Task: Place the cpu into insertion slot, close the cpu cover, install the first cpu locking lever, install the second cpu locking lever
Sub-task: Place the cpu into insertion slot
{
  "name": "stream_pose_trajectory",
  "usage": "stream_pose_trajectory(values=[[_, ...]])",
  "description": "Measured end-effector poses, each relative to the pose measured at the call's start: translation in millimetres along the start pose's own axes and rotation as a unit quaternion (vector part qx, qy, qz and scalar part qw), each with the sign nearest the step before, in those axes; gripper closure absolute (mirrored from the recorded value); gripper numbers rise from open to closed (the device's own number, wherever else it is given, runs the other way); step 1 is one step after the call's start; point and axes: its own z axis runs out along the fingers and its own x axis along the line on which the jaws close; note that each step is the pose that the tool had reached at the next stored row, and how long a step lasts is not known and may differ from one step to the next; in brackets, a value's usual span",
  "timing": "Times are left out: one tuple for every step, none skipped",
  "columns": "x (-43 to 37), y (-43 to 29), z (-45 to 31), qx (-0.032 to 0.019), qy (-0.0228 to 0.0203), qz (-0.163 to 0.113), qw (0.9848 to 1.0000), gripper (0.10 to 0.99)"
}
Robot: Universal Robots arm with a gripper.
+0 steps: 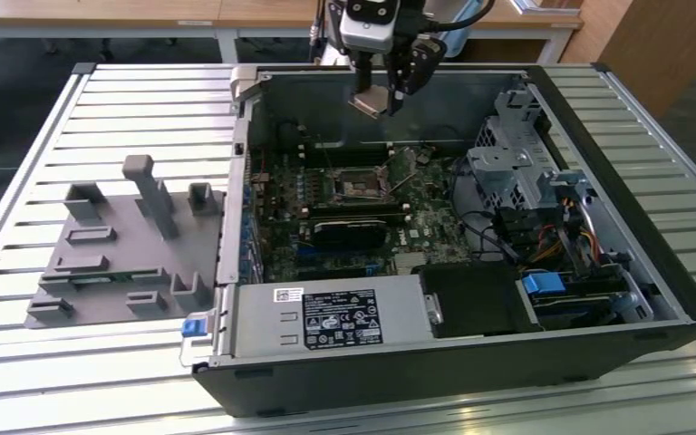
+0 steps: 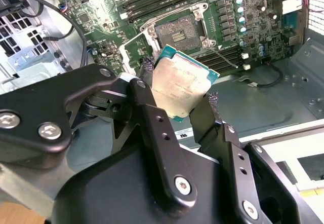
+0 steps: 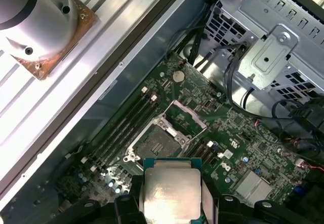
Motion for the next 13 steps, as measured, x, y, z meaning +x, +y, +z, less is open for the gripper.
stream_pose_trajectory(values=[[0.0,0.0,0.0,0.0000,-0.0001,0.001,1.0000,0.549],[0.0,0.0,0.0,-0.0001,-0.0002,0.003,1.0000,0.549],[0.0,0.0,0.0,-0.0001,-0.0004,0.004,1.0000,0.549],[0.0,0.0,0.0,-0.0001,-0.0005,0.006,1.0000,0.549],[0.0,0.0,0.0,-0.0002,-0.0007,0.008,1.0000,0.549],[0.0,0.0,0.1,-0.0002,-0.0010,0.011,0.9999,0.549],[0.0,0.0,0.2,-0.0004,-0.0013,0.015,0.9999,0.549],[0.0,0.0,0.3,-0.0004,-0.0019,0.021,0.9998,0.549],[0.0,0.0,0.5,-0.0006,-0.0026,0.029,0.9996,0.549],[0.0,-0.1,0.6,-0.0007,-0.0033,0.037,0.9993,0.549],[0.0,-0.1,0.8,-0.0009,-0.0040,0.045,0.9990,0.549],[0.0,-0.1,1.0,-0.0010,-0.0047,0.052,0.9986,0.549],[0.0,-0.1,1.1,-0.0012,-0.0053,0.059,0.9982,0.549]])
